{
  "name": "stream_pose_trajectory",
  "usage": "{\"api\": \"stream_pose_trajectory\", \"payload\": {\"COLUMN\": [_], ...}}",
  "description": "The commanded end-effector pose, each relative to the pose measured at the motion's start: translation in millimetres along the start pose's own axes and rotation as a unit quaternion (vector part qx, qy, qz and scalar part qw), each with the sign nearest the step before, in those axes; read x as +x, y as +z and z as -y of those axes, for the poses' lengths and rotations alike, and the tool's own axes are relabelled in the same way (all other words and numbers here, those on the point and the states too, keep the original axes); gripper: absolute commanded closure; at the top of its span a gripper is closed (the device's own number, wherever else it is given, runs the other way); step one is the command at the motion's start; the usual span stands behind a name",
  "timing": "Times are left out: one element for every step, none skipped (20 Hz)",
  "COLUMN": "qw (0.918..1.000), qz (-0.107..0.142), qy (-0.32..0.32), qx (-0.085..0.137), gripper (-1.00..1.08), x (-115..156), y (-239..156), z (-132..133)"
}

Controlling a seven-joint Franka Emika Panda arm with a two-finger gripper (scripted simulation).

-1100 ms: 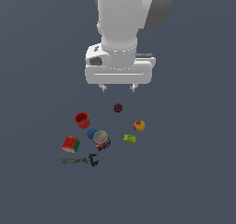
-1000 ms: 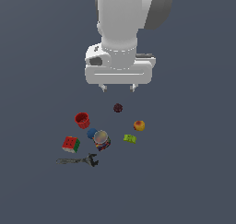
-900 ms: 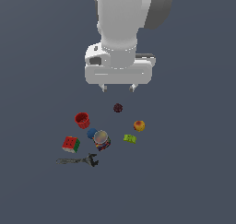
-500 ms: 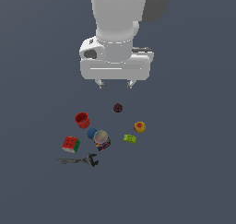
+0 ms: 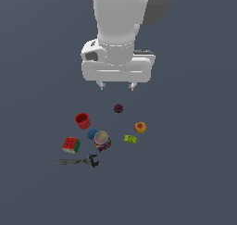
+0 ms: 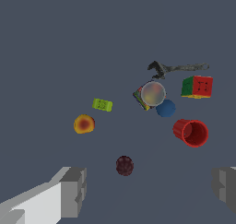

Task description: Pick up a designated object from a clutter of objects.

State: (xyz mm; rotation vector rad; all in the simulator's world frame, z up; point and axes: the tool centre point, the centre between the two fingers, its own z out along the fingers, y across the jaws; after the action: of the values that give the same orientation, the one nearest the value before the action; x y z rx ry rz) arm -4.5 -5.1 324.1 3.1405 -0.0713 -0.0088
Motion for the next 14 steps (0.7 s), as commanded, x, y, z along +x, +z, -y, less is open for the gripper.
{"api": "stream_pose_trajectory", "payload": {"qw": [0.9999, 0.9999, 0.9998, 0.9996, 0.9994, 0.9992, 0.9989, 0.9984, 0.9979, 0.9973, 0.9965, 0.9956, 0.9946, 0.9934], "qz": [0.0, 0.0, 0.0, 0.0, 0.0, 0.0, 0.0, 0.0, 0.0, 0.0, 0.0, 0.0, 0.0, -0.001], "qy": [0.01, 0.015, 0.021, 0.027, 0.033, 0.04, 0.048, 0.056, 0.064, 0.074, 0.083, 0.093, 0.104, 0.114], "qx": [0.0, 0.0, 0.0, 0.0, 0.0, 0.0, 0.0, -0.001, -0.001, -0.001, -0.001, -0.001, -0.001, -0.001], "gripper": [-0.92, -0.92, -0.92, -0.92, -0.92, -0.92, -0.92, -0.92, -0.92, -0.92, -0.92, -0.92, -0.92, -0.92], "x": [0.9, 1.4, 1.9, 2.4, 3.0, 3.6, 4.2, 4.8, 5.4, 6.1, 6.7, 7.3, 7.9, 8.5], "y": [4.1, 6.1, 8.2, 10.5, 13.0, 15.8, 18.7, 21.8, 25.1, 28.7, 32.4, 36.3, 40.5, 44.6], "z": [2.1, 3.0, 4.1, 5.3, 6.5, 7.9, 9.4, 11.0, 12.7, 14.5, 16.4, 18.4, 20.5, 22.6]}}
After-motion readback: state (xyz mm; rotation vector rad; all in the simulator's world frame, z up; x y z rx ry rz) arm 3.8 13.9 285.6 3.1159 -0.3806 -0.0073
